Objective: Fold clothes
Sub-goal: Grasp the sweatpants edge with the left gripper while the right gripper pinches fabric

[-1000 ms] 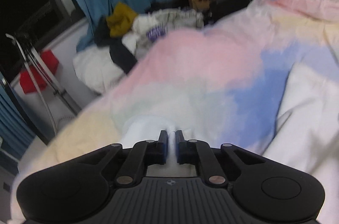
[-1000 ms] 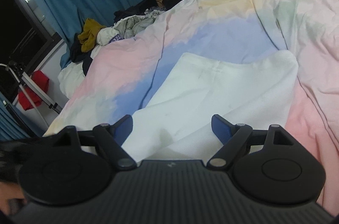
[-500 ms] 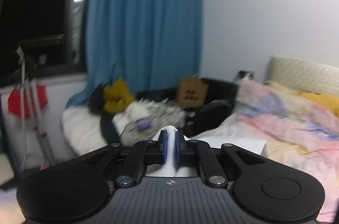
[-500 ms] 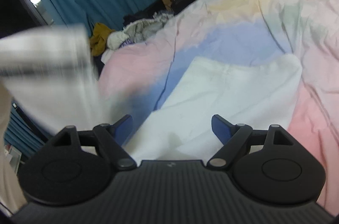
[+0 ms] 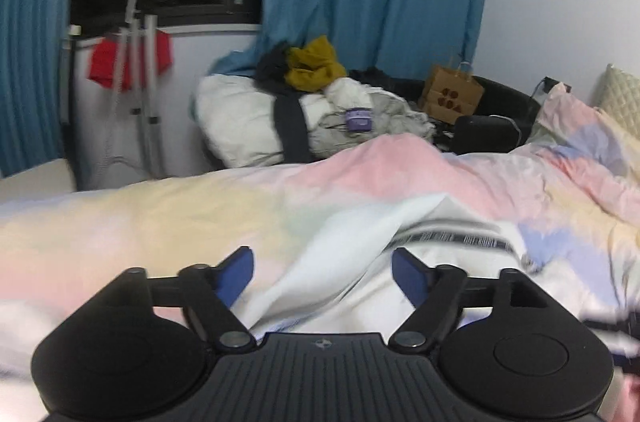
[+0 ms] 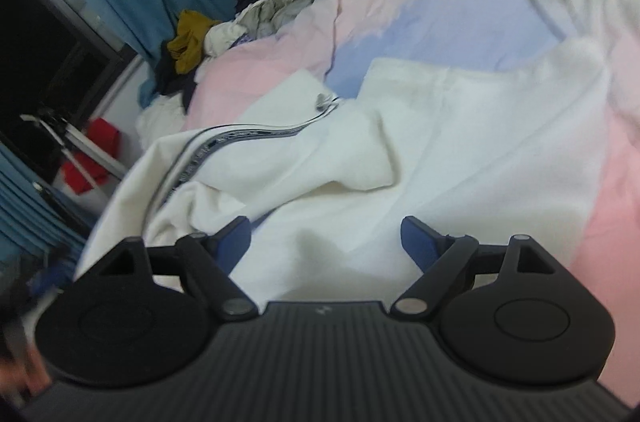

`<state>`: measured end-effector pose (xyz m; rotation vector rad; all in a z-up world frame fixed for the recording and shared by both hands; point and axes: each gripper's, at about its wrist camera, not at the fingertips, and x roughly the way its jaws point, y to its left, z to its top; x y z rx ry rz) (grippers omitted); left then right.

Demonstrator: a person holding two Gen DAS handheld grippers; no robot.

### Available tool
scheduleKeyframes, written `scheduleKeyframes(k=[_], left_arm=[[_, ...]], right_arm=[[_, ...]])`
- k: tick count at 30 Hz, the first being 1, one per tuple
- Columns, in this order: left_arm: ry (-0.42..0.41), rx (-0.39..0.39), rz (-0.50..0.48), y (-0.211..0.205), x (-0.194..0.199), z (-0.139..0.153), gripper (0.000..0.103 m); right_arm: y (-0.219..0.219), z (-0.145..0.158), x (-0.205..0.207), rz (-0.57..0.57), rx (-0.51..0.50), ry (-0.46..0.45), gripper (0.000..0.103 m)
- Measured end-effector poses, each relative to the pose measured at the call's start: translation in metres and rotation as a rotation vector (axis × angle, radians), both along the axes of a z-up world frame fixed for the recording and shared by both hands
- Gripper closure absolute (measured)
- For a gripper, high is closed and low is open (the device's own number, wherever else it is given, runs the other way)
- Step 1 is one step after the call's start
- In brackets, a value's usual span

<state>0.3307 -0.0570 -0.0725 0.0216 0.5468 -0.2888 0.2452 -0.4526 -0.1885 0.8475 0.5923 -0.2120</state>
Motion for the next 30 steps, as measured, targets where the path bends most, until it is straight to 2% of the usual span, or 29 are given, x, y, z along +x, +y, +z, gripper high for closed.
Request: scheduleKeyframes(k=[5,7,11,13,14,16,18,19,21,24,28,30], left_arm=[[0.017,0.116,-0.009,0.043,-0.093,-0.027,0.023],[0.03,0.141,0.006,0.057,-0.105,-0.045,0.023],[0.039,0.168,0.034,0.077,-0.112,-0.075,0.023],[0.034,0.196,0.04,0.08,-0.107,-0.084,0.023],[0.029,0.211,0.052,0.081,-0.104,-0.089,0.023],[0.032,0.204,0.069,0.085,-0.094,-0.094,0.026],[0.039,0.173,0.072,0.091,-0.085,-0.097,0.039],[0.043,0.158,0.074,0.094,-0.08,-0.099,0.045],[0.05,0.134,0.058,0.096,-0.073,-0.096,0.083],[0.048,0.059,0.081,0.105,-0.069,-0.084,0.094],[-0.008,-0.051,0.071,0.129,-0.081,-0.052,0.097],[-0.038,-0.106,0.064,0.142,-0.087,-0.035,0.097]], right_arm=[[-0.025,-0.013,0.013,0.003,0.272,-0.038,0.021],[-0.033,-0.016,0.027,0.021,0.335,-0.036,0.021],[-0.047,-0.026,0.054,0.031,0.316,0.025,0.023],[-0.053,-0.036,0.064,0.022,0.314,0.064,0.027],[-0.056,-0.041,0.066,0.006,0.32,0.062,0.034],[-0.059,-0.04,0.07,-0.05,0.281,0.041,0.045],[-0.056,-0.033,0.078,-0.07,0.205,0.038,0.075],[-0.053,-0.028,0.084,-0.07,0.166,0.041,0.079],[-0.045,-0.013,0.097,-0.077,0.083,0.025,0.09],[-0.031,0.027,0.131,-0.058,-0.071,-0.007,0.093],[-0.01,0.106,0.197,0.028,-0.218,-0.043,0.094],[0.002,0.156,0.221,0.103,-0.242,-0.114,0.094]])
